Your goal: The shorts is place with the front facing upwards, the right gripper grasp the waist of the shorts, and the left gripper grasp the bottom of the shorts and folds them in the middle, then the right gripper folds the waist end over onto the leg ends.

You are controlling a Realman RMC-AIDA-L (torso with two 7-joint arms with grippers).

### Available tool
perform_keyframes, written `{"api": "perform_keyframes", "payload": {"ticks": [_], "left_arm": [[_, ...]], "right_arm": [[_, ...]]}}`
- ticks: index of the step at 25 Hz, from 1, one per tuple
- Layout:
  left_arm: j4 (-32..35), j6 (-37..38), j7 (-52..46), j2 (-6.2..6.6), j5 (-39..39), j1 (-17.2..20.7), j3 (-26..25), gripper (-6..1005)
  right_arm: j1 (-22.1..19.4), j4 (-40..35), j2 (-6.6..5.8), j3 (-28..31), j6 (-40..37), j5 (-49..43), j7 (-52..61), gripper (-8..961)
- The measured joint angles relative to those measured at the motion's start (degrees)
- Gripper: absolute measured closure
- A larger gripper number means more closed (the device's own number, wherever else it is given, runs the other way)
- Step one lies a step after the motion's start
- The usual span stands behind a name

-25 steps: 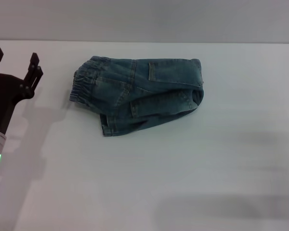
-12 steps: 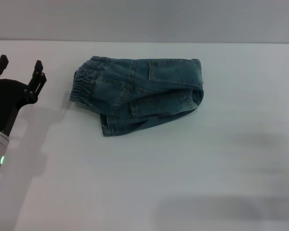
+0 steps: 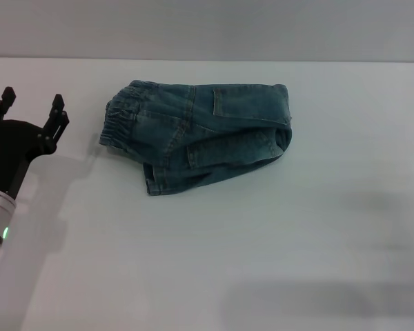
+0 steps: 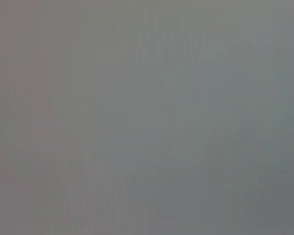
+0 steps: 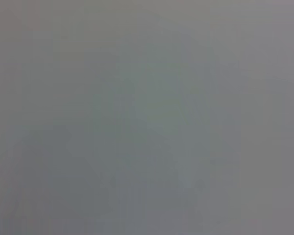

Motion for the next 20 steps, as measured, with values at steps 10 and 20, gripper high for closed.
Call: {"api": "perform_keyframes", "payload": {"ticks": [10,20], "left_arm": [[0.1,-0.3,-0.3,0.0,0.1,0.6,0.3,204],[0.1,-0.1,-2.4,0.16,0.3,1.5,0.0,204]], "right_arm": [[-0.3,-0.8,0.12,0.5,-1.3,-0.4,-3.0,517],[-0.3,-0.4,0.12,0.7,-1.4,-0.4,-2.8,517]]}}
